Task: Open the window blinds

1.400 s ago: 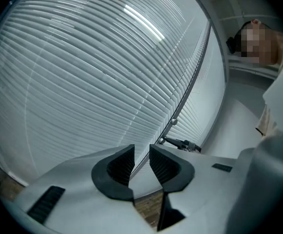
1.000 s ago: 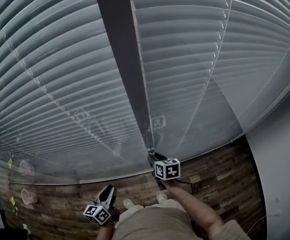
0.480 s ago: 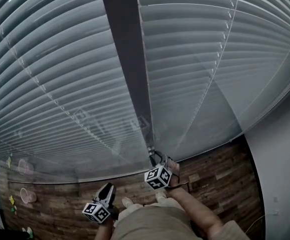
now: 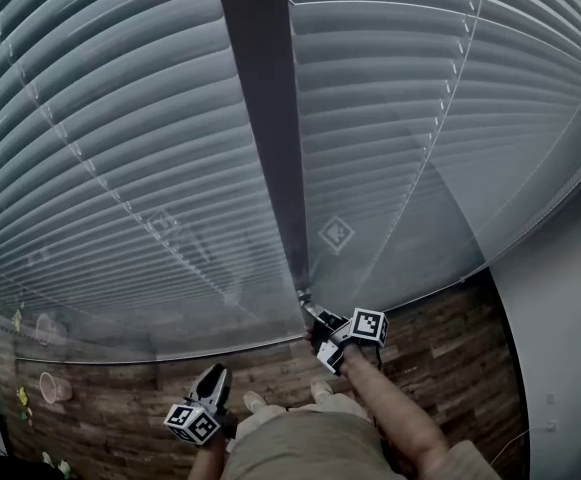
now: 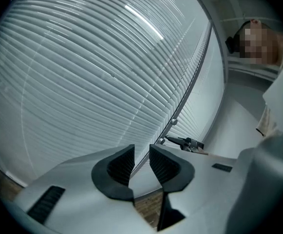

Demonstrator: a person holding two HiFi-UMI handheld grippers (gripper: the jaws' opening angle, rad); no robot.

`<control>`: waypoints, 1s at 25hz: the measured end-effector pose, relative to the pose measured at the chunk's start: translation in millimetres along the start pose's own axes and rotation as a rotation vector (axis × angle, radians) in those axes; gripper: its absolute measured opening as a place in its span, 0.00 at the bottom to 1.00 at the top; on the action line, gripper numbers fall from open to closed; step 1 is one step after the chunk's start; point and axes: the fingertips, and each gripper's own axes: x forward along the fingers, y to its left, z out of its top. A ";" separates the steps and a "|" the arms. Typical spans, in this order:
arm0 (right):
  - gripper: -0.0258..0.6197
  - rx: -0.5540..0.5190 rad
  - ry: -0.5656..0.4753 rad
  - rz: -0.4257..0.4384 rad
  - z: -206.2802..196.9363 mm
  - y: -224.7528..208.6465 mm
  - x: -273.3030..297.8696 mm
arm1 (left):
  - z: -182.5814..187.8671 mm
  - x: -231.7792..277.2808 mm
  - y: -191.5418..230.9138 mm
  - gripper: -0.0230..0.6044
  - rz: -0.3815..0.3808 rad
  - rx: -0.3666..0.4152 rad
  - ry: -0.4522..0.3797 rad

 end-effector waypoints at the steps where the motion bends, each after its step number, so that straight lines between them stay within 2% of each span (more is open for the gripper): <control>1: 0.28 0.037 0.002 0.018 -1.4 -5.5 1.1 | -0.3 -0.5 -0.5 0.21 0.002 -0.002 -0.001; 2: 0.24 0.058 0.000 0.034 -2.3 -9.2 1.6 | -1.2 -1.1 -0.7 0.21 0.002 -0.002 -0.002; 4: 0.24 0.052 -0.010 0.056 -1.8 -7.8 1.4 | -2.8 -3.0 -0.6 0.21 0.005 0.001 -0.003; 6: 0.24 -0.030 -0.008 0.021 -1.7 -3.7 1.3 | -3.3 -5.1 -1.1 0.21 0.009 -0.002 -0.006; 7: 0.24 -0.118 0.001 -0.026 -1.4 -0.9 1.5 | -4.3 -5.9 -0.8 0.21 0.011 -0.006 -0.009; 9: 0.23 -0.402 0.040 -0.183 -0.6 4.9 2.8 | -6.4 -6.6 -0.1 0.21 0.013 -0.010 -0.011; 12: 0.23 -0.986 0.119 -0.503 -5.6 10.1 7.9 | -5.0 -6.1 -3.3 0.21 0.017 -0.009 -0.013; 14: 0.23 -1.354 0.145 -0.647 -12.4 13.7 7.0 | -5.7 -7.6 -8.0 0.21 0.014 -0.014 -0.017; 15: 0.23 -1.482 0.148 -0.689 -14.7 14.6 4.8 | -6.4 -8.6 -10.7 0.21 0.009 -0.013 -0.020; 16: 0.23 -1.546 0.147 -0.708 -15.4 15.3 2.0 | -6.1 -9.5 -14.1 0.21 0.005 -0.008 -0.023; 21: 0.23 -1.553 0.174 -0.702 -17.4 12.5 1.0 | -14.2 -17.5 -8.7 0.21 0.014 -0.004 -0.024; 22: 0.23 -1.609 0.182 -0.722 -17.3 10.7 5.2 | -15.6 -16.5 -3.2 0.21 0.017 -0.008 -0.021; 25: 0.23 -1.907 0.205 -0.847 -16.9 10.5 12.9 | -10.2 -13.7 1.4 0.21 0.024 -0.019 -0.021</control>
